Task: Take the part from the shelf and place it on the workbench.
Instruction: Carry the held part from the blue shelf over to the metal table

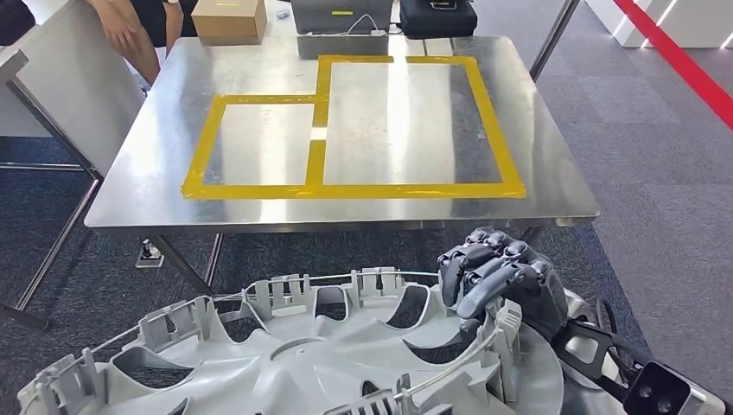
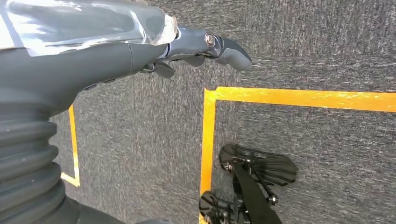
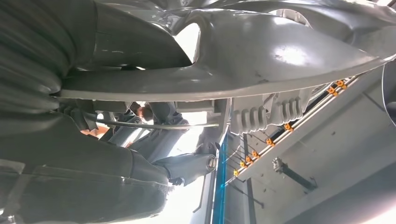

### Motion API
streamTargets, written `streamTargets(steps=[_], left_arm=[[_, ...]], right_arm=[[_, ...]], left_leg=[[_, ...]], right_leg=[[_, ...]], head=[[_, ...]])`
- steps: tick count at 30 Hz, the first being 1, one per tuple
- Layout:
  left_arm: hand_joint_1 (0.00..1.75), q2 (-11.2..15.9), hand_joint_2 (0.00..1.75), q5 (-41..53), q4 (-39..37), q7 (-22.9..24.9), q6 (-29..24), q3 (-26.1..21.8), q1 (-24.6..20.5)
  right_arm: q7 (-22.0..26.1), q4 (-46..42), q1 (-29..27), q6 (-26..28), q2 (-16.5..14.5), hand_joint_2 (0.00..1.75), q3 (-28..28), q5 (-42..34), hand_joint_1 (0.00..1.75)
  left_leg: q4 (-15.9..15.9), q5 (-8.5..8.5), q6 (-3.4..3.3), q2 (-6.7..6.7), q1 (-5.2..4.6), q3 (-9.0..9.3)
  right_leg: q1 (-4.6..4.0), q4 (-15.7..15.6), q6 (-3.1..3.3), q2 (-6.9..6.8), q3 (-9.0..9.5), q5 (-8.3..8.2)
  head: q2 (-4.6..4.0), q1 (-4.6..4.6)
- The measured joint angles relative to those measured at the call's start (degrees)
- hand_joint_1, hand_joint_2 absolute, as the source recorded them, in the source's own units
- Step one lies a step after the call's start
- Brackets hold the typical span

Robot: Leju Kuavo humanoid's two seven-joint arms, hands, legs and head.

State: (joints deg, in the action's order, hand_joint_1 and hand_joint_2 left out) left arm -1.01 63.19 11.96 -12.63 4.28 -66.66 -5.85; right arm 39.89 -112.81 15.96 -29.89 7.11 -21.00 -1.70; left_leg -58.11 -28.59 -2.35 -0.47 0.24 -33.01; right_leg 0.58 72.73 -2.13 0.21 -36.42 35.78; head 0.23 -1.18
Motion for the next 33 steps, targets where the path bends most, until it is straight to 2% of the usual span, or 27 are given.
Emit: streamTargets(steps=[1, 2, 3, 5, 6, 7, 8, 11, 12, 13, 16, 17, 18, 19, 20, 22, 23, 24, 26, 27, 28, 31, 32, 33], left_arm=[[0.0, 0.0, 1.75, 0.0, 0.0, 0.0, 0.0, 0.0, 0.0], [0.0, 0.0, 1.75, 0.0, 0.0, 0.0, 0.0, 0.0, 0.1], [0.0, -0.1, 1.75, 0.0, 0.0, 0.0, 0.0, 0.0, 0.1], [0.0, -0.2, 1.75, 0.1, 0.0, 0.0, 0.0, 0.0, 0.1], [0.0, -0.2, 1.75, 0.1, 0.0, 0.0, 0.0, 0.0, 0.1], [0.0, -0.2, 1.75, 0.1, 0.0, 0.0, 0.0, 0.0, 0.1], [0.0, -0.2, 1.75, 0.1, 0.0, 0.0, 0.0, 0.0, 0.1], [0.0, -0.3, 1.75, 0.0, 0.0, 0.0, 0.0, 0.0, 0.1], [0.0, -0.4, 1.75, -0.1, 0.0, 0.0, 0.1, 0.0, 0.0], [0.0, -0.4, 1.75, -0.1, 0.0, 0.1, 0.1, 0.0, -0.1], [0.0, -0.5, 1.75, -0.1, 0.0, 0.1, 0.1, 0.0, 0.0], [0.0, -0.5, 1.75, -0.1, 0.0, 0.1, 0.1, 0.0, 0.0], [0.0, -0.5, 1.75, -0.1, 0.0, 0.1, 0.1, 0.0, 0.1], [0.0, -0.5, 1.75, -0.1, 0.0, 0.1, 0.1, 0.0, 0.1], [0.0, -0.5, 1.75, -0.1, 0.0, 0.1, 0.1, 0.0, 0.2], [0.0, -0.5, 1.75, -0.1, 0.0, 0.1, 0.1, 0.0, 0.3], [0.0, -0.5, 1.75, -0.1, 0.0, 0.1, 0.1, 0.0, 0.4], [0.0, -0.5, 1.75, -0.1, 0.0, 0.2, 0.1, 0.0, 0.4], [0.0, -0.5, 1.75, -0.1, 0.0, 0.2, 0.1, 0.0, 0.6], [0.0, -0.5, 1.75, 0.0, 0.0, 0.2, 0.0, 0.0, 0.6], [0.0, -0.5, 1.75, 0.0, 0.0, 0.2, 0.0, 0.0, 0.5], [0.0, -0.4, 1.75, 0.0, 0.0, 0.2, 0.0, 0.0, 0.5], [0.0, -0.4, 1.75, 0.0, 0.0, 0.2, 0.0, 0.0, 0.6], [0.0, -0.3, 1.75, 0.1, 0.0, 0.2, 0.0, 0.0, 0.6]], right_arm=[[0.0, 0.0, -0.1, 0.0, 0.0, 1.75, 0.0, 0.0, 1.75], [0.0, 0.0, -0.2, 0.0, 0.0, 1.75, 0.0, 0.0, 1.75], [0.0, 0.0, -0.2, 0.0, 0.1, 1.75, 0.0, 0.0, 1.75], [0.0, -0.1, -0.3, 0.0, 0.1, 1.75, 0.1, 0.0, 1.75], [0.0, -0.1, -0.4, 0.0, 0.1, 1.75, 0.1, 0.0, 1.75], [0.0, -0.2, -0.4, 0.0, 0.1, 1.75, 0.1, 0.0, 1.75], [0.0, -0.2, -0.5, 0.0, 0.1, 1.75, 0.2, 0.0, 1.75], [0.0, -0.4, -0.6, -0.2, 0.0, 1.75, 0.2, 0.0, 1.75], [0.0, -0.4, -0.5, -0.2, 0.0, 1.75, 0.2, 0.0, 1.75], [0.0, -0.5, -0.5, -0.2, -0.1, 1.75, 0.2, 0.0, 1.75], [0.0, -0.5, -0.5, -0.3, -0.3, 1.75, 0.2, 0.0, 1.75], [0.0, -0.5, -0.6, -0.3, -0.3, 1.75, 0.2, 0.1, 1.75], [0.0, -0.5, -0.7, -0.3, -0.3, 1.75, 0.1, 0.2, 1.75], [0.0, -0.6, -0.8, -0.3, -0.4, 1.75, 0.1, 0.3, 1.75], [0.0, -0.6, -0.9, -0.3, -0.4, 1.75, 0.1, 0.4, 1.75], [0.0, -0.7, -1.0, -0.3, -0.7, 1.75, 0.1, 0.6, 1.75], [0.0, -0.8, -1.0, -0.3, -0.7, 1.75, 0.2, 0.6, 1.75], [0.0, -0.9, -1.1, -0.3, -0.8, 1.75, 0.2, 0.7, 1.75], [0.0, -1.3, -1.4, -0.2, -0.8, 1.75, 0.3, 0.9, 1.75], [0.0, -1.6, -1.4, -0.2, -0.8, 1.75, 0.3, 1.0, 1.75], [0.0, -1.8, -1.4, -0.2, -0.8, 1.75, 0.4, 1.1, 1.75], [0.0, -2.1, -1.5, -0.2, -0.7, 1.75, 0.5, 1.0, 1.75], [0.0, -2.1, -1.6, -0.2, -0.7, 1.75, 0.5, 1.0, 1.75], [0.0, -2.1, -1.6, -0.2, -0.7, 1.75, 0.5, 0.9, 1.75]], left_leg=[[0.0, -0.45, -0.01, -0.05, -0.02, 0.44], [0.0, -0.94, 0.02, -0.12, -0.04, 1.01], [0.0, -1.49, 0.08, -0.2, -0.06, 1.74], [0.0, -2.73, 0.34, -0.3, -0.07, 3.34], [0.0, -3.31, 0.6, -0.35, -0.11, 3.95], [0.2, -3.87, 0.94, -0.36, -0.14, 4.29], [0.1, -4.17, 1.32, -0.32, -0.17, 4.66], [-1.0, -4.56, 2.27, -0.11, -0.19, 5.48], [-2.2, -5.03, 2.54, -0.07, -0.16, 4.95], [-4.6, -5.96, 2.83, -0.03, -0.09, 3.64], [-14.3, -9.72, 3.47, 0.03, 0.13, -3.59], [-15.6, -9.82, 3.54, 0.04, 0.19, -5.45], [-14.8, -8.7, 3.55, 0.06, 0.25, -6.27], [-12.1, -6.39, 3.53, 0.1, 0.3, -6.05], [-8.3, -3.2, 3.44, 0.17, 0.32, -5.22], [-3.1, 0.23, 3.0, 0.42, 0.08, -3.98], [-2.1, 0.92, 2.61, 0.52, -0.06, -3.73], [-2.0, 0.53, 2.17, 0.59, -0.19, -3.69], [-1.5, 0.88, 1.29, 0.49, -0.04, -2.66], [-1.4, 0.62, 0.9, 0.44, 0.08, -2.08], [-1.2, 0.31, 0.56, 0.37, 0.18, -1.44], [-1.1, -0.99, 0.02, 0.25, 0.19, -0.11], [-1.1, -1.48, 0.01, 0.17, 0.17, 0.43], [-1.1, -2.01, 0.05, 0.07, 0.16, 1.11]], right_leg=[[0.0, 2.1, -0.11, 0.0, -1.97, 1.2], [-0.01, 2.4, -0.1, 0.0, -3.06, 1.36], [-0.02, 0.6, 0.03, 0.0, -3.14, 0.19], [-0.09, -6.9, 0.52, -0.06, -1.25, -5.25], [-0.21, -10.1, 0.73, -0.14, -0.39, -7.26], [-0.36, -12.1, 0.96, -0.21, 0.28, -8.55], [-0.49, -12.9, 1.24, -0.2, 0.53, -8.93], [-0.36, -13.4, 2.39, 0.02, 1.91, -8.39], [-0.24, -13.5, 2.74, 0.0, 2.63, -8.08], [-0.12, -13.6, 3.0, 0.0, 3.37, -7.75], [-0.08, -13.7, 3.21, 0.03, 4.61, -6.44], [-0.05, -13.7, 3.15, 0.06, 5.14, -5.93], [-0.01, -13.7, 3.05, 0.09, 5.83, -5.37], [0.05, -13.7, 2.9, 0.09, 6.65, -4.75], [0.13, -13.7, 2.69, 0.07, 7.38, -4.08], [0.17, -13.9, 2.09, 0.09, 8.6, -3.0], [0.14, -14.1, 1.72, 0.14, 9.0, -2.69], [0.08, -14.1, 1.35, 0.2, 9.4, -2.62], [0.05, -13.2, 0.77, 0.18, 9.61, -2.66], [0.05, -11.6, 0.57, 0.13, 8.93, -2.61], [0.08, -9.0, 0.37, 0.09, 7.45, -2.15], [0.11, 1.1, -0.18, 0.05, 0.19, 1.64], [0.1, 2.5, -0.21, 0.05, -1.62, 2.39], [0.09, 2.0, -0.11, 0.05, -2.51, 1.92]], head=[[0.0, -0.01], [0.0, 0.01], [0.01, 0.01], [-0.01, 0.05], [-0.01, -0.01], [-0.01, -0.05], [-0.01, -0.14], [0.0, -0.33], [0.0, -0.45], [0.0, -0.55], [0.0, -0.72], [0.01, -0.73], [0.01, -0.73], [0.0, -0.71], [0.0, -0.74], [0.0, -0.77], [0.0, -0.8], [0.0, -0.81], [0.0, -0.76], [0.0, -0.68], [0.0, -0.58], [0.01, -0.43], [0.01, -0.43], [0.01, -0.43]])
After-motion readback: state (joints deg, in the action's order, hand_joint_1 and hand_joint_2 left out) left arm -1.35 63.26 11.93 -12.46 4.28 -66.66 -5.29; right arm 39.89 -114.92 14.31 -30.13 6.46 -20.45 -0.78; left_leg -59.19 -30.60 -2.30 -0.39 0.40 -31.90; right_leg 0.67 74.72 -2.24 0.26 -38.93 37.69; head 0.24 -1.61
